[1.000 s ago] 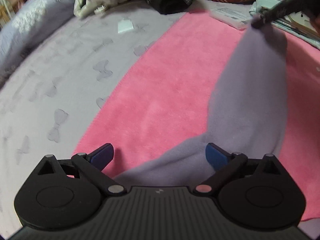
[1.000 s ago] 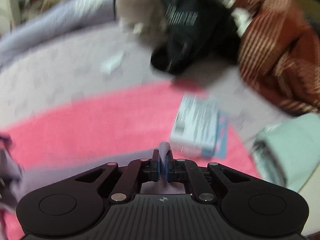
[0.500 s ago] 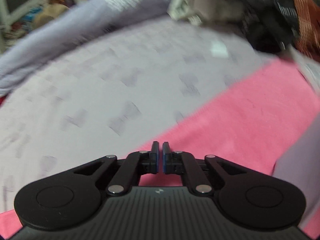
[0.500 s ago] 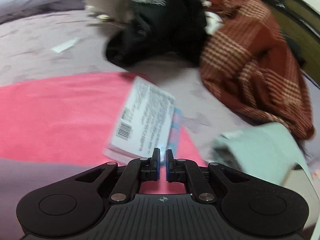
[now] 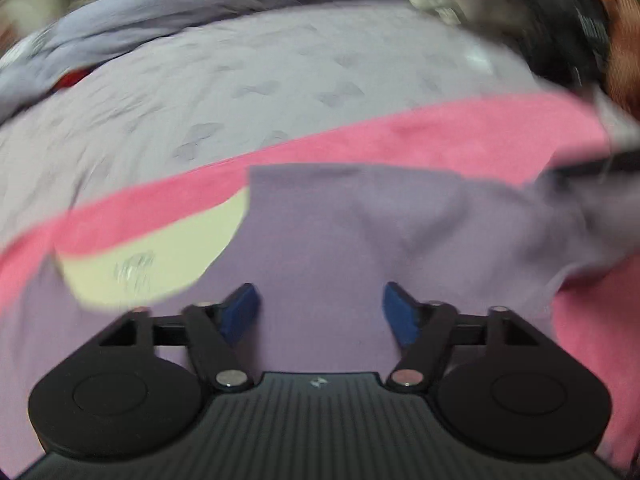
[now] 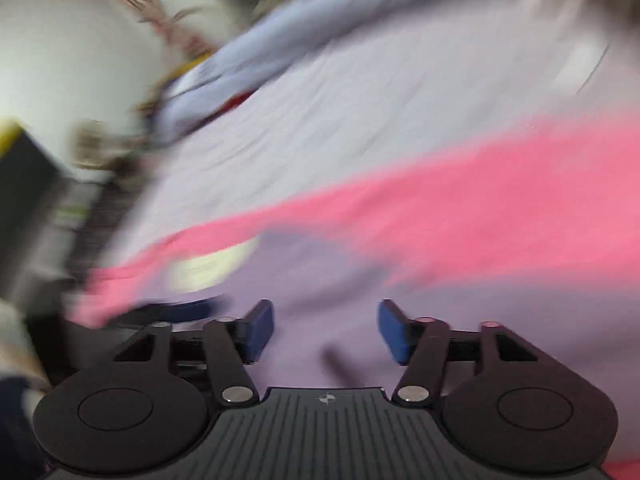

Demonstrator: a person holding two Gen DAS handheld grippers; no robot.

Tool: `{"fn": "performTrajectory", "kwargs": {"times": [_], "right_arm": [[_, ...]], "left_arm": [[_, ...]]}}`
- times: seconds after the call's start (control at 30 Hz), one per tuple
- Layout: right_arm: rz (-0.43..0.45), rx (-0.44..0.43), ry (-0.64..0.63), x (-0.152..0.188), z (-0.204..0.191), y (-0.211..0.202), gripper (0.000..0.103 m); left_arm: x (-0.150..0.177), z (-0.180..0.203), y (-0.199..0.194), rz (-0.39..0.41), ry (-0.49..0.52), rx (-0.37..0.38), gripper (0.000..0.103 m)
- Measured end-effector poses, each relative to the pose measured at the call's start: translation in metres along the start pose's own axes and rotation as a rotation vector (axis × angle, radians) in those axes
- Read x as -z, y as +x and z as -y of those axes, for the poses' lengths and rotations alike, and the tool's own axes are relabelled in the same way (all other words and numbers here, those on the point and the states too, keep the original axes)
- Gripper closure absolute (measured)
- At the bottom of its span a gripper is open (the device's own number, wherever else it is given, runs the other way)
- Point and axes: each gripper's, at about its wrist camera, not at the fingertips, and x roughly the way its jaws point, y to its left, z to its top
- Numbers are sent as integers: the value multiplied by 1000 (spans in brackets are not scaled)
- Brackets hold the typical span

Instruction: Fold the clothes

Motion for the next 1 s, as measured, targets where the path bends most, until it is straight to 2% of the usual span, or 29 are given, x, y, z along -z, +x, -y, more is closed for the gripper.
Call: {"fn": "performTrajectory", "kwargs": {"times": [0.03, 0.07, 0.1, 0.17, 0.2, 0.23, 0.27, 0.3, 0.33, 0.37, 0.4, 0.5, 0.53, 0.6, 0.67, 0.7, 0.73, 0.77, 0.8, 0.87, 1.0], "right_arm": [[-60, -11, 34, 1, 3, 20, 39], [-42, 18, 20, 2, 5, 28, 53], [18, 47, -13, -2, 7, 26, 59], [85, 262, -37, -20, 14, 25, 102], [122, 338, -34, -28, 21, 22, 103], [151, 370, -32, -38, 28, 19, 97], [163, 438, -36, -46, 30, 16, 90], [174, 508, -40, -53, 32, 12, 87], [190, 571, -65, -57, 30, 5, 67], [196, 580, -110, -46, 21, -3, 44], [202, 587, -157, -34, 12, -12, 38], [220, 607, -298, 1, -15, -37, 36], [213, 631, -362, 20, -29, -42, 35], [210, 740, -571, 69, -62, -37, 28], [213, 869, -885, 115, -82, -19, 2], [208, 917, -1068, 136, -90, -6, 0], [202, 923, -1240, 153, -91, 7, 0], [189, 907, -1378, 166, -88, 17, 1], [195, 878, -1448, 169, -86, 22, 1], [231, 815, -1460, 156, -82, 24, 0], [248, 900, -1460, 115, -69, 44, 0]], "left_arm": [[7, -2, 0, 20, -3, 5, 0], [15, -3, 0, 39, -7, 10, 0], [22, 1, -1, 75, 20, -5, 0], [29, 4, -3, 130, 16, -22, 0], [30, 3, -4, 139, 10, -19, 0], [29, 2, -4, 141, 1, -12, 0], [29, 0, -5, 144, -5, -6, 0], [29, -1, -4, 147, -5, -5, 0], [28, -2, -3, 149, -4, -5, 0], [28, -1, -3, 151, -4, -5, 0], [28, -1, -2, 152, -4, -4, 0], [28, -2, -3, 156, -9, 1, 0], [29, -2, -3, 157, -9, 1, 0], [29, -2, -3, 159, -11, 3, 0], [29, -3, -3, 161, -16, 8, 0], [29, -4, -3, 163, -19, 11, 0], [29, -4, -3, 164, -22, 14, 0], [29, -5, -3, 165, -24, 16, 0], [29, -5, -3, 167, -27, 19, 0], [30, -6, -3, 170, -32, 24, 0], [30, -7, -3, 173, -39, 31, 0]]}}
